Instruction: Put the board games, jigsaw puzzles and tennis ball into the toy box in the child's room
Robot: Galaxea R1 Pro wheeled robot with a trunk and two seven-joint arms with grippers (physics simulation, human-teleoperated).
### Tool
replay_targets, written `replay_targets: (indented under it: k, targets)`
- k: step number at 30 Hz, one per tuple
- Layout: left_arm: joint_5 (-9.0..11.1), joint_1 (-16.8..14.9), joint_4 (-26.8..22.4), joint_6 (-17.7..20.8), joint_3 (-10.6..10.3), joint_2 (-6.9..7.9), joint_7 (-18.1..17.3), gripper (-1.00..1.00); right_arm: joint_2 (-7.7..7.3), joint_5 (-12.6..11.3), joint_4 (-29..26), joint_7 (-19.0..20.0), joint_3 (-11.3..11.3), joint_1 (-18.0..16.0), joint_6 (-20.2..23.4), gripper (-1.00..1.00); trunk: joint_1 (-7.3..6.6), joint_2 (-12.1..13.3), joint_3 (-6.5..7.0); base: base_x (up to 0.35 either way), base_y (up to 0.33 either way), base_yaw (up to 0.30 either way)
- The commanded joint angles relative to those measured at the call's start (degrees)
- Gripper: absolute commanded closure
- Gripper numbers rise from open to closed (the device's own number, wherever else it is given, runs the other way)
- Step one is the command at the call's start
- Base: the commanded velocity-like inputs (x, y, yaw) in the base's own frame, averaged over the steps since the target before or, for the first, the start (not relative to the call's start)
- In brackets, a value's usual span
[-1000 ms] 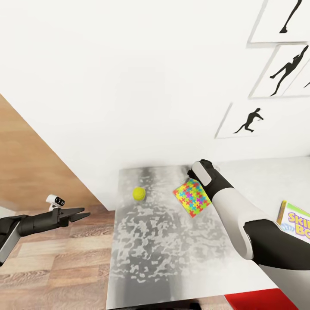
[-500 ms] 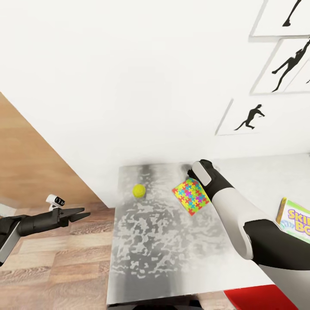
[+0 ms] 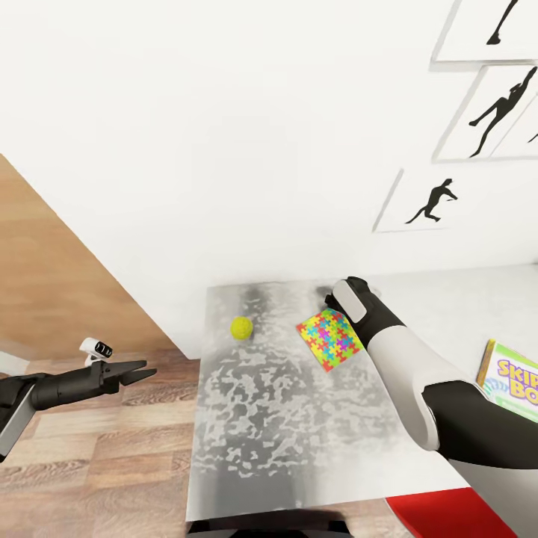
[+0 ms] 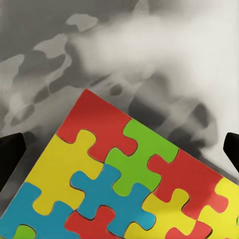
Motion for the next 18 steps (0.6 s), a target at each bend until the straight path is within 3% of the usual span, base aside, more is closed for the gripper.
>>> replay_targets:
  k: [1,18]
  targets:
    - [0.08,-0.03,-0.02,0.61,-0.03,0.03,-0.14,-1.0,-0.04,-0.65,-0.06,-0.45,0.36,-0.02,0.34,-1.0,0.04,-0.09,-0.09,-0.006,0.0,0.0]
    - [0.08,-0.03,0.01,0.61,0.01,0.03,-0.15,-1.0,-0.17,-0.64,-0.05,-0.45,0.43,-0.02,0.34,-1.0,0.04,-0.09,-0.09,-0.084,0.014,0.0]
